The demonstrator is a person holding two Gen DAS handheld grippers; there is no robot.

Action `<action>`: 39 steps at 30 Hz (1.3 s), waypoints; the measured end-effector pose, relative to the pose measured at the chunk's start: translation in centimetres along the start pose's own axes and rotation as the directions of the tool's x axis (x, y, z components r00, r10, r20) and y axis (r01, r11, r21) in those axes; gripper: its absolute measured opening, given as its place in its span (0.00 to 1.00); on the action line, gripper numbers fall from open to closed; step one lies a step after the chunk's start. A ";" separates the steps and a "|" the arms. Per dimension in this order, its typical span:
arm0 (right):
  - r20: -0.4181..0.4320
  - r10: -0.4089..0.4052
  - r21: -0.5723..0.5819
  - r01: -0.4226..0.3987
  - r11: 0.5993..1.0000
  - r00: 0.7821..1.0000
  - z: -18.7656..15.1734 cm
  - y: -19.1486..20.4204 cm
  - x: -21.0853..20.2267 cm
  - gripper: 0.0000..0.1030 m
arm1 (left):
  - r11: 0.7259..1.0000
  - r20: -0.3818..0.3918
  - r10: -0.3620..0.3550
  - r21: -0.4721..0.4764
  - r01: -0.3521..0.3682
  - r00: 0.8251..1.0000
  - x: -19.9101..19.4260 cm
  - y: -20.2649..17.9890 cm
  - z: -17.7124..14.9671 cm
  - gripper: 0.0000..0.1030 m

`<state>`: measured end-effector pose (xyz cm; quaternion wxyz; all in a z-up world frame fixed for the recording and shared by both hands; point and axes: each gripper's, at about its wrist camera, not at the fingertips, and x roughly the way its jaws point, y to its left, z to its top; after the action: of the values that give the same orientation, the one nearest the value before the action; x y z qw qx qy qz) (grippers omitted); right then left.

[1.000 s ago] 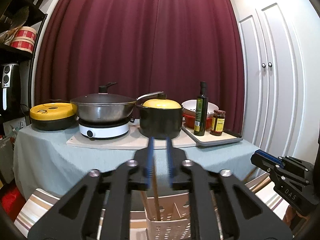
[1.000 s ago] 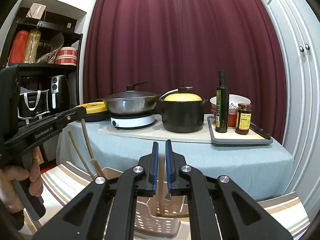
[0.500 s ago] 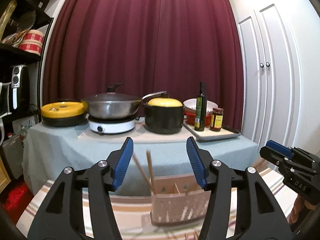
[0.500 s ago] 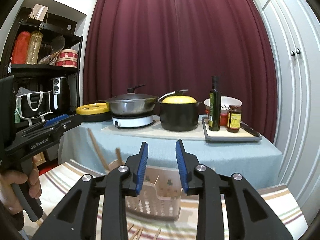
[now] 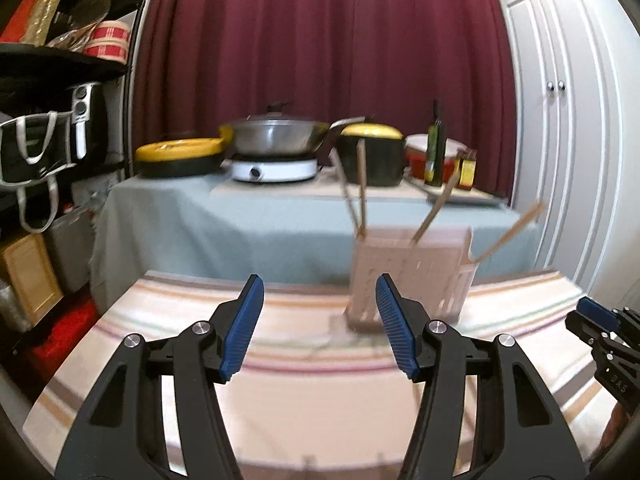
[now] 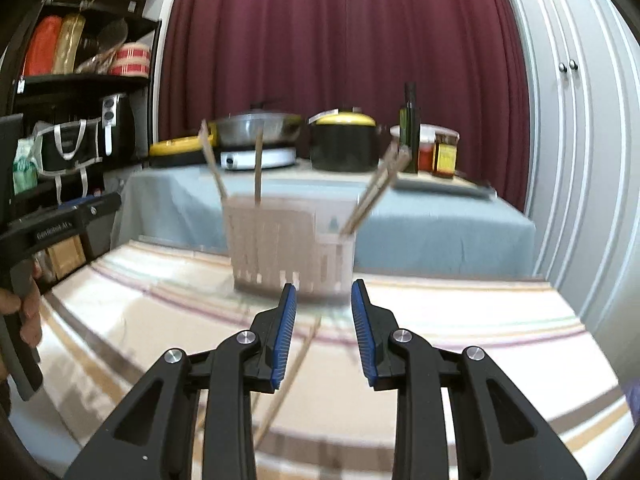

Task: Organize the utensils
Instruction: 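Move both tools down toward the remaining chopsticks, then close the right gripper on a chopstick while the left gripper grasps another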

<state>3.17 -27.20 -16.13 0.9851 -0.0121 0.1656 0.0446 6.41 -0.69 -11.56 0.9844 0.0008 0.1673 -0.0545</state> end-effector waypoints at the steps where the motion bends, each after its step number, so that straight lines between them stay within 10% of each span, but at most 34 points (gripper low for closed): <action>1: -0.015 0.003 0.005 -0.003 1.000 1.000 -0.6 0.0 -0.1 0.29 | 1.000 -0.008 0.008 0.002 -0.008 1.000 -0.3 0.2 -0.5 0.56; 20: -0.274 0.076 -0.012 -0.083 0.997 0.959 -8.9 3.5 2.0 0.29 | 0.999 -0.156 0.035 0.002 -0.036 0.987 -2.9 1.0 -7.1 0.55; 39: -0.283 0.029 0.035 -0.020 0.999 0.959 -9.5 -0.2 1.1 0.08 | 0.996 -0.220 -0.077 0.024 0.084 0.972 -2.0 -3.4 -9.5 0.55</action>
<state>1.16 -27.64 -25.51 0.9507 -0.0007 0.3056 0.0521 1.06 -3.62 -19.80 0.9568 0.0166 0.2738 -0.0968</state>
